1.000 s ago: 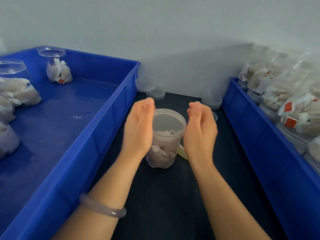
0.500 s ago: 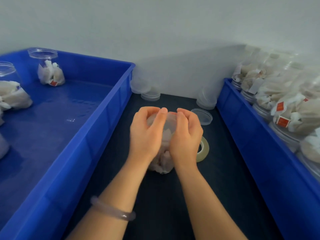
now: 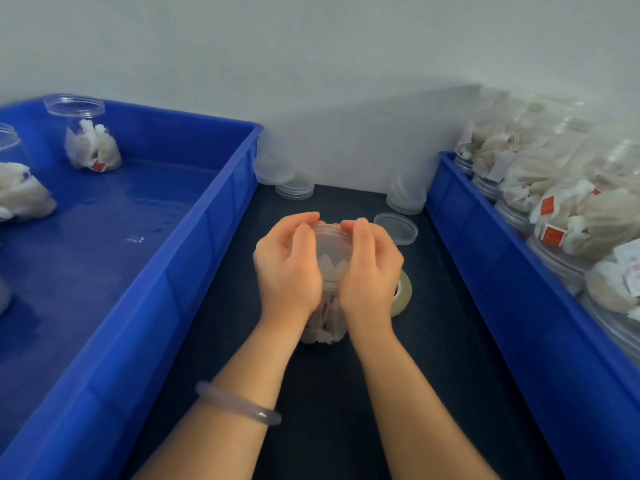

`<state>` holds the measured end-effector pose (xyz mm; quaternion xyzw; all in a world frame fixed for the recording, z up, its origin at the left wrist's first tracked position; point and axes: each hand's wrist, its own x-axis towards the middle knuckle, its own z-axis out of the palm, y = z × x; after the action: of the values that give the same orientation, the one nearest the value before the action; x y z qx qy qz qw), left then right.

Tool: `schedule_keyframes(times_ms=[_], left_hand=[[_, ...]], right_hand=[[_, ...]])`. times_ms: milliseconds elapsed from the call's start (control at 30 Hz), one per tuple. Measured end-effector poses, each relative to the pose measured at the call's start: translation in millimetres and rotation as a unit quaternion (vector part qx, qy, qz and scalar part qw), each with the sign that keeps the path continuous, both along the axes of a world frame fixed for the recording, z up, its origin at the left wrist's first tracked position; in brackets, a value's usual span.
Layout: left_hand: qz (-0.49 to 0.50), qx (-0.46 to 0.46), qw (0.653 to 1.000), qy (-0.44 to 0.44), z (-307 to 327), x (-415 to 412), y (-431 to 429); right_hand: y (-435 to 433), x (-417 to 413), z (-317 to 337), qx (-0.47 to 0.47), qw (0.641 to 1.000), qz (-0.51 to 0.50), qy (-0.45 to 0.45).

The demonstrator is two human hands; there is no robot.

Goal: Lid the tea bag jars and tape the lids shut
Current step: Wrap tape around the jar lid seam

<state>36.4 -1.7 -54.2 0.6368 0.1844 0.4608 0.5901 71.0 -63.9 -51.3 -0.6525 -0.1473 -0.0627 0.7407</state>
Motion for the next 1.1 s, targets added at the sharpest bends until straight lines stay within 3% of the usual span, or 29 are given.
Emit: schedule_keyframes(times_ms=[100,233,300,500,567,733,833,933,1100], left_hand=[[-0.093,-0.011,0.995,0.030,0,-3,8],[-0.161,-0.107,0.981,0.034,5,-8,31],[-0.171,-0.049,0.983,0.045,7,-7,25],[-0.049,-0.015,0.999,0.013,2,2,7],[-0.054,-0.007,0.998,0.014,2,0,6],[-0.188,-0.065,0.979,0.029,2,-4,27],[-0.182,-0.031,0.982,0.035,0,-2,28],[-0.116,-0.009,0.993,0.027,-5,4,15],[-0.079,-0.021,0.995,0.057,-1,6,13]], right_hand=[[-4,5,4,-0.030,0.998,0.047,0.009],[-14,2,8,-0.067,0.992,0.102,0.030],[-12,-2,3,-0.048,0.996,0.065,0.024],[4,-4,-5,-0.023,0.999,-0.030,0.011],[3,-4,-5,-0.026,0.999,-0.018,0.003],[-9,0,-1,-0.070,0.994,0.079,0.025],[-8,-3,-6,-0.043,0.996,0.057,0.045],[3,-5,-15,0.015,0.997,-0.016,0.069],[8,-4,-9,0.002,0.996,-0.040,0.085]])
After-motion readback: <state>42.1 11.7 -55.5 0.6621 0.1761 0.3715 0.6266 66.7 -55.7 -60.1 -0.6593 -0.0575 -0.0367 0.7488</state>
